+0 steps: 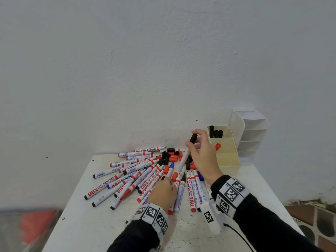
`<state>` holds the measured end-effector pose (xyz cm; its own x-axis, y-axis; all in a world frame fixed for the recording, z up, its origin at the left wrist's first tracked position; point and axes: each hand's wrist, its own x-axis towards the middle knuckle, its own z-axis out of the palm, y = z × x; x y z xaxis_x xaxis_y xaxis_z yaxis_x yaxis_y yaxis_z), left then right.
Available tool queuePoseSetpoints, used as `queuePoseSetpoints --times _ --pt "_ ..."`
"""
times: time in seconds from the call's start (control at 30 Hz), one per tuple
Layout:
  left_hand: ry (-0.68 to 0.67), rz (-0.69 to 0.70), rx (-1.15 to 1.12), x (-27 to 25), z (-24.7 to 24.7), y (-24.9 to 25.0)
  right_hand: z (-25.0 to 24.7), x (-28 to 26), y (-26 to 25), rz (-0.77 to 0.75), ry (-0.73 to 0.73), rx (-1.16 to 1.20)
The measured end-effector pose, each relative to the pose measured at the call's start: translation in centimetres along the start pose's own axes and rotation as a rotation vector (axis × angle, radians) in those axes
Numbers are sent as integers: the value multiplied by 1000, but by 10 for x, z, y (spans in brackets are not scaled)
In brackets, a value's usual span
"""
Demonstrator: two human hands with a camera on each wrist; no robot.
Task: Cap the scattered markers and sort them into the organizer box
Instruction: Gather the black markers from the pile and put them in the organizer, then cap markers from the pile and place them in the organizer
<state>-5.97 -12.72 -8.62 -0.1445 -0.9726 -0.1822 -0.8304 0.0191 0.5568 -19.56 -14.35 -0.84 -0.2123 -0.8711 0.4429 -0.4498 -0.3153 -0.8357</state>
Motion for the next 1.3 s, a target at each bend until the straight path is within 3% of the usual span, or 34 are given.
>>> queuePoseSetpoints --times 0.2,0.4,0.57,0.67,1.03,1.17,1.23,1.3 --pt "-64 -53 131 5 4 6 -29 10 -18 -160 203 55" --pt "-46 -78 238 2 6 16 -80 25 -24 -249 558 129" --pt "-23 -69 263 -2 6 19 -125 29 -5 -330 819 12" --pt "-15 -66 244 -3 5 19 -132 34 21 -253 807 -75" --pt "57 -83 83 -4 3 18 -119 48 69 67 472 -270" --pt "116 -66 14 -5 1 16 -114 41 61 9 516 -329" --pt "128 -53 -11 -5 -1 14 -105 37 50 -101 622 -382" --pt "146 -45 -42 -6 -4 11 -89 32 34 -242 604 -386"
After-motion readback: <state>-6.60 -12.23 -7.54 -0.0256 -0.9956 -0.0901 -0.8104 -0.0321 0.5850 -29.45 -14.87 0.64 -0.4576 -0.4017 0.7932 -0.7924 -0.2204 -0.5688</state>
